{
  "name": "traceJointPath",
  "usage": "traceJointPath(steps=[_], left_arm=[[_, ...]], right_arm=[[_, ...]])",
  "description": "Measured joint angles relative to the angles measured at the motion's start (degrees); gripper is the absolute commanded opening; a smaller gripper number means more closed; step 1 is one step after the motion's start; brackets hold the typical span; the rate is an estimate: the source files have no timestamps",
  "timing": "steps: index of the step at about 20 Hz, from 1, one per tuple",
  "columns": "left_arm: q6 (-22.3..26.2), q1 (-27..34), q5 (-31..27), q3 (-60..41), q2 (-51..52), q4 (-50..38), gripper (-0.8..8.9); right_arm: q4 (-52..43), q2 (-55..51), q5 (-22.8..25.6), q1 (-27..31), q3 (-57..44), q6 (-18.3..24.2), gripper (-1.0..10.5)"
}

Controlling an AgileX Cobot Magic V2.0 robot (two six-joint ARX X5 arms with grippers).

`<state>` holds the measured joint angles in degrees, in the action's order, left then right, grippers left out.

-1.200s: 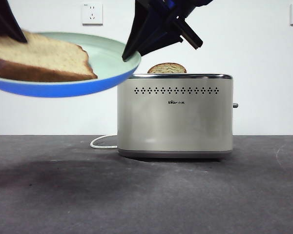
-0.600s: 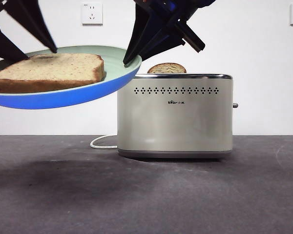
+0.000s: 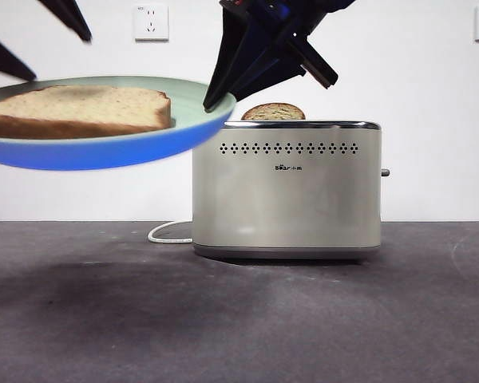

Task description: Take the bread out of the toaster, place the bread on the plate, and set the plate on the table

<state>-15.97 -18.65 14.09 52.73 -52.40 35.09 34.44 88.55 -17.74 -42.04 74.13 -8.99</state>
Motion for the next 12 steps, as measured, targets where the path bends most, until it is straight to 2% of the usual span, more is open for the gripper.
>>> traceJointPath(steps=[7, 12], left_arm=[[2.8, 0.3, -0.4, 8.5, 3.9, 7.6, 3.77], [6.1, 0.3, -0.4, 15.5, 8.8, 15.8, 3.72]], right_arm=[[1.4, 0.0, 0.1, 0.2, 0.0, 0.9, -0.2], [5.3, 0.0, 0.4, 6.4, 0.0, 0.9, -0.2]])
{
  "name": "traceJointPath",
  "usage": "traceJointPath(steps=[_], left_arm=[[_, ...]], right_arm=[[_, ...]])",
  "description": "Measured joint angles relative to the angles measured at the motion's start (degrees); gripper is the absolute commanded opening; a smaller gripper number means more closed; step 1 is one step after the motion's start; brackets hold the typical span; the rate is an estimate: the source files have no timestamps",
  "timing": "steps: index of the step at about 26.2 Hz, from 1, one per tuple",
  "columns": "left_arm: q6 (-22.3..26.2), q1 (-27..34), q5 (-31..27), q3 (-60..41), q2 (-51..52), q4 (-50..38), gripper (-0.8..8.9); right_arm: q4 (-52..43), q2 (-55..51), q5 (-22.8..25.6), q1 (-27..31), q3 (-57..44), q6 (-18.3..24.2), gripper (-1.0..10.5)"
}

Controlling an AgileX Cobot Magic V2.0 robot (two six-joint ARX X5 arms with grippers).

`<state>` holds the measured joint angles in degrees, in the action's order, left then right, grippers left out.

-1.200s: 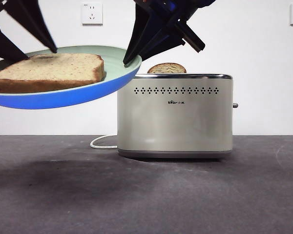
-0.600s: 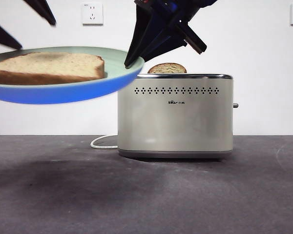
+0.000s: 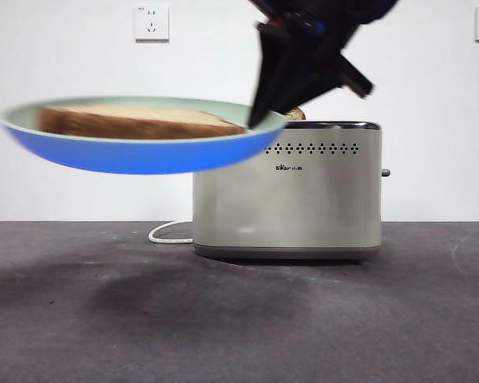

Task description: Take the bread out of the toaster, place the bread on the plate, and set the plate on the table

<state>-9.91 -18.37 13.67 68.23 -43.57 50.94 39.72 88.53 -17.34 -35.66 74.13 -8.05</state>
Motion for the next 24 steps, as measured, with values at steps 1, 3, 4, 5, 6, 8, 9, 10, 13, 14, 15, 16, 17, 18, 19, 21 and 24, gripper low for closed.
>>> traceJointPath(steps=[1, 3, 4, 5, 6, 8, 9, 10, 13, 14, 15, 16, 17, 18, 19, 21, 24], left_arm=[[0.4, 0.0, 0.0, 0.2, 1.0, 1.0, 3.71], [0.6, 0.0, 0.0, 0.3, 2.5, 2.3, 3.18], [0.8, 0.0, 0.0, 0.2, 3.4, 3.0, 2.57], [1.0, 0.0, 0.0, 0.3, 4.0, 3.7, 1.91], [1.3, 0.0, 0.0, 0.3, 4.6, 4.5, 1.3], [1.6, 0.0, 0.0, 0.3, 5.3, 5.4, 0.47], [1.7, 0.0, 0.0, 0.3, 5.4, 5.7, 0.1], [1.8, 0.0, 0.0, 0.3, 5.3, 5.9, -0.14], [2.0, 0.0, 0.0, 0.3, 5.2, 6.1, -0.08], [2.0, 0.0, 0.0, 0.3, 5.1, 6.1, -0.09], [2.0, 0.0, -0.4, 0.3, 5.0, 6.1, -0.08], [2.0, 0.0, -1.3, 0.3, 5.0, 6.1, -0.09], [2.0, 0.0, -2.7, 0.3, 5.0, 6.1, -0.09], [2.1, 0.0, -4.5, 0.3, 5.0, 6.1, -0.09], [2.2, 0.0, -6.1, 0.3, 5.0, 6.1, -0.09], [2.3, 0.0, -8.1, 0.3, 5.0, 6.2, -0.09], [2.4, 0.0, -8.7, 0.3, 5.1, 6.4, -0.09]], right_arm=[[0.5, 0.0, 0.0, 1.6, 0.0, 0.0, -0.2], [0.9, 0.0, 0.0, 3.9, 0.0, 0.0, -0.2], [1.2, 0.0, 0.0, 5.3, 0.0, 0.0, -0.2], [1.7, 0.0, 0.0, 6.6, 0.0, 0.0, -0.2], [2.4, 0.0, 0.0, 8.0, 0.0, 0.1, -0.2], [4.0, 0.0, 0.0, 10.2, 0.0, 0.4, -0.2], [4.6, 0.1, 0.1, 11.2, 0.0, 0.6, -0.2], [5.0, 0.3, 0.2, 11.9, 0.0, 0.7, -0.2], [5.5, 1.3, 0.2, 12.8, 0.0, 1.2, -0.2], [5.7, 1.8, 0.1, 12.8, 0.0, 1.4, -0.2], [5.9, 2.5, 0.0, 12.9, 0.0, 1.6, -0.2], [6.1, 3.2, -0.1, 12.9, 0.0, 1.7, -0.2], [6.4, 4.2, -0.1, 12.9, 0.0, 1.9, -0.2], [6.5, 5.2, -0.1, 12.9, 0.0, 2.1, -0.2], [6.5, 6.3, -0.1, 12.9, 0.0, 2.1, -0.2], [6.1, 8.6, -0.1, 12.9, 0.0, 2.1, -0.2], [5.7, 11.2, 0.0, 12.9, 0.0, 2.1, -0.2]])
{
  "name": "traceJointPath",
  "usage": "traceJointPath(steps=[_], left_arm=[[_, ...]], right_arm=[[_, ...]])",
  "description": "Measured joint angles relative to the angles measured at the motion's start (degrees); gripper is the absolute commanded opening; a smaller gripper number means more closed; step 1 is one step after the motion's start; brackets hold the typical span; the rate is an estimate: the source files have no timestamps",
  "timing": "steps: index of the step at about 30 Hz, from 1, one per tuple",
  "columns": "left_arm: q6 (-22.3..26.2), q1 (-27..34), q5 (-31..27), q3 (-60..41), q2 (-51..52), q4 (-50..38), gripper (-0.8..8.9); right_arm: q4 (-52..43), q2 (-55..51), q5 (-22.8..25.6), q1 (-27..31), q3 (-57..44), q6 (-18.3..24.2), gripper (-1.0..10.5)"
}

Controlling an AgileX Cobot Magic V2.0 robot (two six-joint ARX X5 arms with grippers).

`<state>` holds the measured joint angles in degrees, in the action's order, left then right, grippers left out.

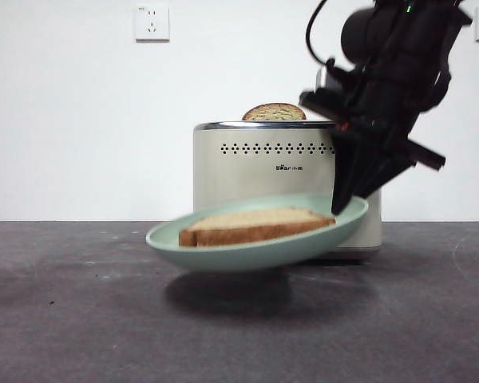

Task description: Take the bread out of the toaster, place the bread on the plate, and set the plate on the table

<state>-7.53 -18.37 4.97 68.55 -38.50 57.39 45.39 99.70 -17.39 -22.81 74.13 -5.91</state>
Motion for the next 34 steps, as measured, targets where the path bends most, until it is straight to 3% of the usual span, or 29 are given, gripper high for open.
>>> traceJointPath(steps=[11, 29, 32, 34], left_arm=[[0.0, 0.0, 0.0, 0.0, 0.0, 0.0, -0.09], [0.0, 0.0, -0.1, 0.0, 0.0, 0.0, -0.09], [0.0, 0.0, -0.1, 0.0, 0.0, 0.0, -0.09], [0.0, 0.0, -0.1, 0.0, 0.0, 0.0, -0.09]], right_arm=[[-1.8, 6.0, -0.3, 0.2, 0.0, 0.8, -0.2], [-6.3, 6.1, -1.5, 0.7, -4.8, 1.4, -0.1], [-6.5, 6.1, -1.5, 0.7, -4.8, 1.9, 0.3], [-6.6, 6.1, -1.0, 0.8, -4.9, 2.1, 1.2]])
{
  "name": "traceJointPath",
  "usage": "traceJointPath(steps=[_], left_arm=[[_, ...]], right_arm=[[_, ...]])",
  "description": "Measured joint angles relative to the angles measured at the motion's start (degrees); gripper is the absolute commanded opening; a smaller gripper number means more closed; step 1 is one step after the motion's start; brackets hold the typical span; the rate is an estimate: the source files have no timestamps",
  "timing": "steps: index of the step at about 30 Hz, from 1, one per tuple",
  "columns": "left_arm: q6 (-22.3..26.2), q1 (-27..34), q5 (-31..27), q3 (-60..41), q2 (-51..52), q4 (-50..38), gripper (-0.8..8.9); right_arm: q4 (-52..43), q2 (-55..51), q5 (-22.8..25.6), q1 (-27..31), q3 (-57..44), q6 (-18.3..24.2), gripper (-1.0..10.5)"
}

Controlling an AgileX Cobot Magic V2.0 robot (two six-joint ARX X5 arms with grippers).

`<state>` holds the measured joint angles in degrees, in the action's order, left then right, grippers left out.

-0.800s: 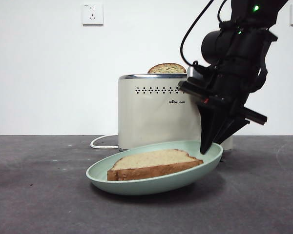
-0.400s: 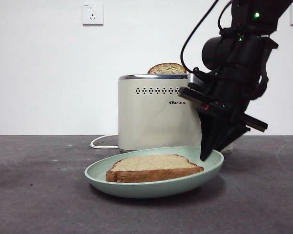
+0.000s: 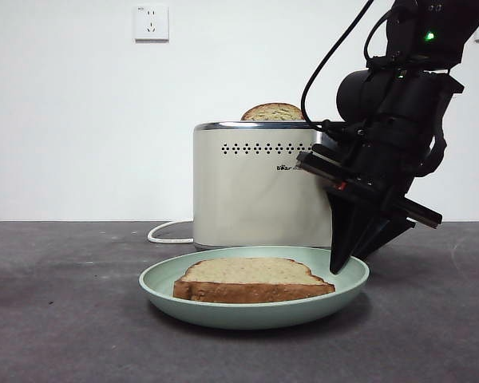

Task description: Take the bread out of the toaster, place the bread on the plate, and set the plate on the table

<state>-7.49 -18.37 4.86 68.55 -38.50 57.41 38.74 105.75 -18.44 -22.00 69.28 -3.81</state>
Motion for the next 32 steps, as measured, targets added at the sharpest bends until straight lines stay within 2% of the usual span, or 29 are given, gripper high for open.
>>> traceJointPath(steps=[4, 6, 15, 23, 32], left_arm=[[0.0, 0.0, 0.0, 0.0, 0.0, 0.0, -0.09], [0.0, 0.0, 0.0, 0.0, 0.0, 0.0, -0.09], [0.0, 0.0, 0.0, 0.0, 0.0, 0.0, -0.09], [0.3, 0.0, 0.0, 0.0, 0.0, 0.0, -0.09], [0.9, 0.0, 0.0, 0.0, 0.0, 0.9, -0.09]], right_arm=[[0.2, 0.0, 0.9, 0.0, -0.2, 0.2, 3.5], [0.2, 0.0, 0.9, 0.1, -0.2, 0.3, 3.9], [3.7, -3.1, 0.6, 0.3, -0.5, 0.9, 3.9], [11.0, -21.2, 0.5, -0.4, -0.5, 3.9, 3.8], [17.9, -42.4, 0.4, -7.1, -0.5, 5.2, 3.6]])
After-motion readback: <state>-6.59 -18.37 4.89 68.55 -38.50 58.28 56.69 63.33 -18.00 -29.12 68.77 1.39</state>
